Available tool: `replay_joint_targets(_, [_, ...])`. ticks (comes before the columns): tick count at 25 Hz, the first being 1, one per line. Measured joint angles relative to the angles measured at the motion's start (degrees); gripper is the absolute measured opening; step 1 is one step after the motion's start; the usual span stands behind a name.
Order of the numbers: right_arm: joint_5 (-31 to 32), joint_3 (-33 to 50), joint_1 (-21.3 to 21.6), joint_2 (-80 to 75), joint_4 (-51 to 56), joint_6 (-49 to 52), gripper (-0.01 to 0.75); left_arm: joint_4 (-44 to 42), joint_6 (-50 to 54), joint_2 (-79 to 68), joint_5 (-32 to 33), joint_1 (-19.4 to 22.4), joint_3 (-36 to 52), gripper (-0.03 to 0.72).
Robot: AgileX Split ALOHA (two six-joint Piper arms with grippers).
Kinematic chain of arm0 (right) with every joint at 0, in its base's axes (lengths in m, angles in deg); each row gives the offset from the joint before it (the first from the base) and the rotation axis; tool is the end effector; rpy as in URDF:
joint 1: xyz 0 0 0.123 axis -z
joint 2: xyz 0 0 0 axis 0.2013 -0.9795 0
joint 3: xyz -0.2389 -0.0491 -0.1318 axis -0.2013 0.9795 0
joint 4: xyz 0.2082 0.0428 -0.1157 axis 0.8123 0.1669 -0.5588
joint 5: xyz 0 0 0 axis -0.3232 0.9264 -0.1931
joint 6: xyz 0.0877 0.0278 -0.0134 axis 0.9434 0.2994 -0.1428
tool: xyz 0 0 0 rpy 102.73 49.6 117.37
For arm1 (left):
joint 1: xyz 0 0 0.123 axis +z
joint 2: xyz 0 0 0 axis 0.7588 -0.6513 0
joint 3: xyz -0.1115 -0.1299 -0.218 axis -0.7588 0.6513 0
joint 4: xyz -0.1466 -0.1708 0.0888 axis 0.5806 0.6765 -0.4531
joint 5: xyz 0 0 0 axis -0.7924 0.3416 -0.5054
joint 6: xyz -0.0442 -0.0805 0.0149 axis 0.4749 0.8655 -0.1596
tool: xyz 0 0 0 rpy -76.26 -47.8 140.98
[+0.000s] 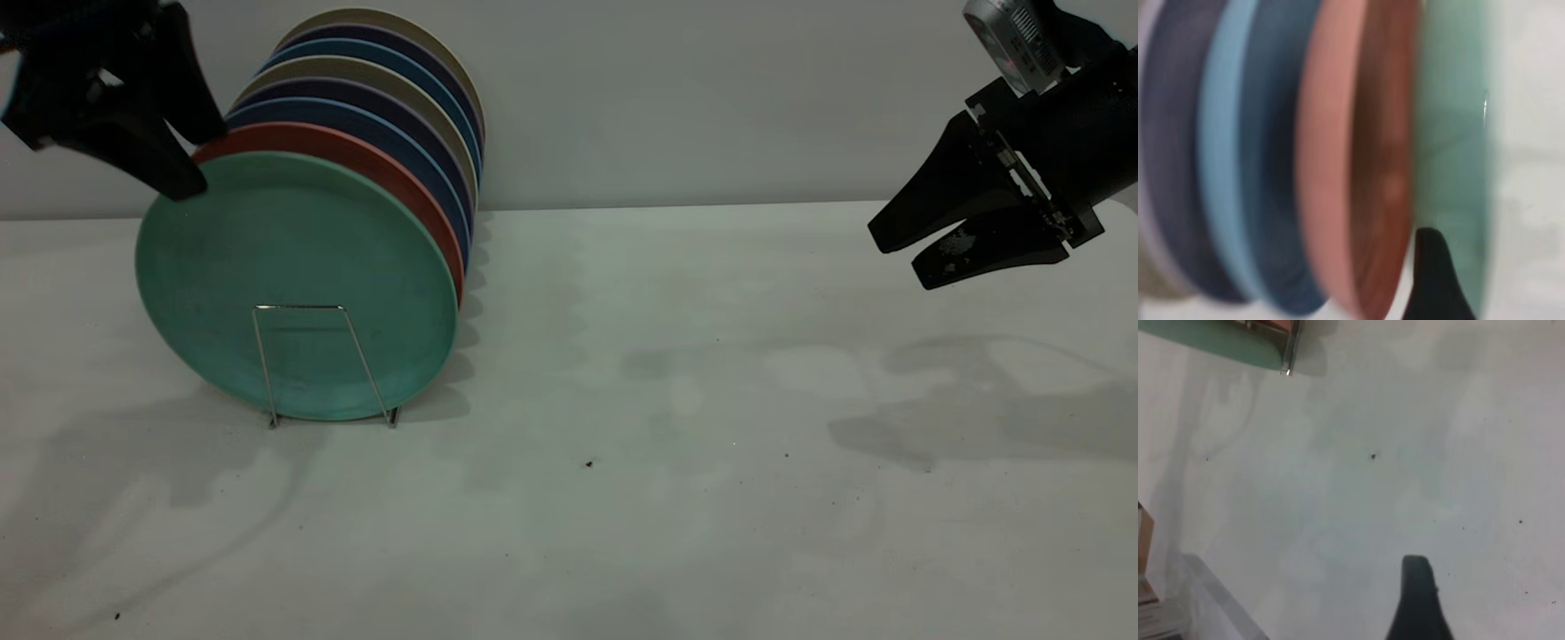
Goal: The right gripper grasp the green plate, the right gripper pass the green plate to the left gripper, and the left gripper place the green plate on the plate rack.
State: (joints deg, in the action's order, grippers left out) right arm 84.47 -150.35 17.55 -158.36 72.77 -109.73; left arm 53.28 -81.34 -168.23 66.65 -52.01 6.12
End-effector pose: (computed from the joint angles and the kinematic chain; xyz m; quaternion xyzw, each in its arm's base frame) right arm 0.3869 0.0281 0.1285 -0.1190 0.9075 0.3750 0.1470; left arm 0.3921 -0.0396 0.2228 0.6504 0.7206 0.0412 0.2366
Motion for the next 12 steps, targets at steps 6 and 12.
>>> replay_joint_targets(6, [-0.05,0.00,0.00,0.00,-0.02,0.39,0.581,-4.82,10.84,2.87,-3.77,0.00,0.00,0.491])
replay_joint_targets(12, [-0.05,0.00,0.00,0.00,-5.04,5.20,0.581,-9.88,41.72,8.87,-2.38,0.00,0.00,0.489])
